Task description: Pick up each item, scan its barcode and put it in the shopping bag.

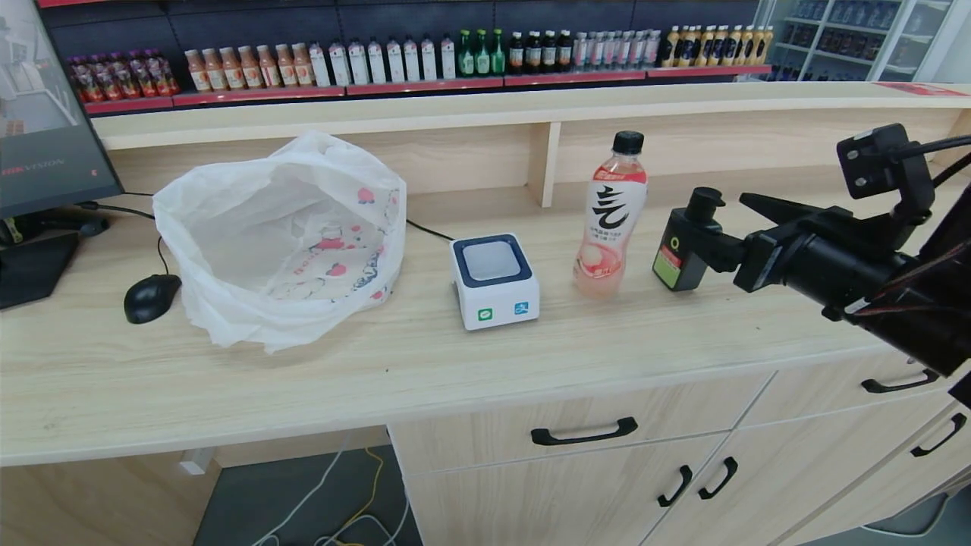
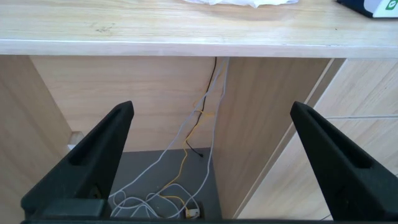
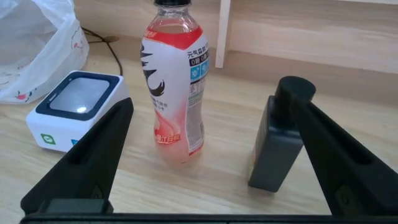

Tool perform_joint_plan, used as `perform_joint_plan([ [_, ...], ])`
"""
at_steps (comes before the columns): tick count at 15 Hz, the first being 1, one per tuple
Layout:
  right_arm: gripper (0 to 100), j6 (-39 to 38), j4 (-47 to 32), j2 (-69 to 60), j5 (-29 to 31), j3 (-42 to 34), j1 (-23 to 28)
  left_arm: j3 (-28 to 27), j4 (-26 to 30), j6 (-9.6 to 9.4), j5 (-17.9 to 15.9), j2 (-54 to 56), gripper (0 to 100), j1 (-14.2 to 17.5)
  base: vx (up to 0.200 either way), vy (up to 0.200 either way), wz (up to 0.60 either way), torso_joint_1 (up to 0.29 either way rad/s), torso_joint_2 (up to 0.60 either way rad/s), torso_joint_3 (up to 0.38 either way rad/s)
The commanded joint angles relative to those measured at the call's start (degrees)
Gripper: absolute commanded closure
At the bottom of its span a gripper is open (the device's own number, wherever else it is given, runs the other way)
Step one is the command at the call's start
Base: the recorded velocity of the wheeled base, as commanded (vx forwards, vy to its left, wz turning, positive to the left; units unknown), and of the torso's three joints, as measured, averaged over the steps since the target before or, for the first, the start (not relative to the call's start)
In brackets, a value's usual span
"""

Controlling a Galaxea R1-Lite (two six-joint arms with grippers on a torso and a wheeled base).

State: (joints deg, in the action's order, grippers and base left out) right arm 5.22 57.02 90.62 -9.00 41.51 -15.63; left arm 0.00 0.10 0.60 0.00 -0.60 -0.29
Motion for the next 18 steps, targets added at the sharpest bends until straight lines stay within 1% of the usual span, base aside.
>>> perform_joint_plan([
  [1,0,-0.03,2.57,5.26,0.12,1.56,-0.63,0.0,-0.01,0.02,0.0,0.07,0,0.12,0.0,0.0,0.0,0.0,0.0,0.0],
  [5,0,-0.03,4.6,8.08,0.12,3.67,-1.07,0.0,-0.01,0.11,0.0,0.16,0,0.2,0.0,0.0,0.0,0.0,0.0,0.0],
  [8,0,-0.12,4.68,9.13,0.12,4.46,-2.92,0.0,-0.01,0.02,0.0,0.16,0,0.2,0.0,0.0,0.0,0.0,0.0,0.0],
  [10,0,-0.12,4.68,9.57,0.21,4.63,-3.0,0.0,-0.01,0.02,0.0,0.16,0,0.2,0.0,0.0,0.0,0.0,0.0,0.0],
  [16,0,-0.21,4.68,12.82,0.3,8.76,-3.0,0.0,-0.01,0.11,0.0,0.25,0,0.2,0.0,0.0,0.0,0.0,0.0,0.0],
  [18,0,-0.21,4.77,13.35,0.38,8.85,-3.0,0.0,-0.01,0.11,0.0,0.25,0,0.2,0.0,0.0,0.0,0.0,0.0,0.0],
])
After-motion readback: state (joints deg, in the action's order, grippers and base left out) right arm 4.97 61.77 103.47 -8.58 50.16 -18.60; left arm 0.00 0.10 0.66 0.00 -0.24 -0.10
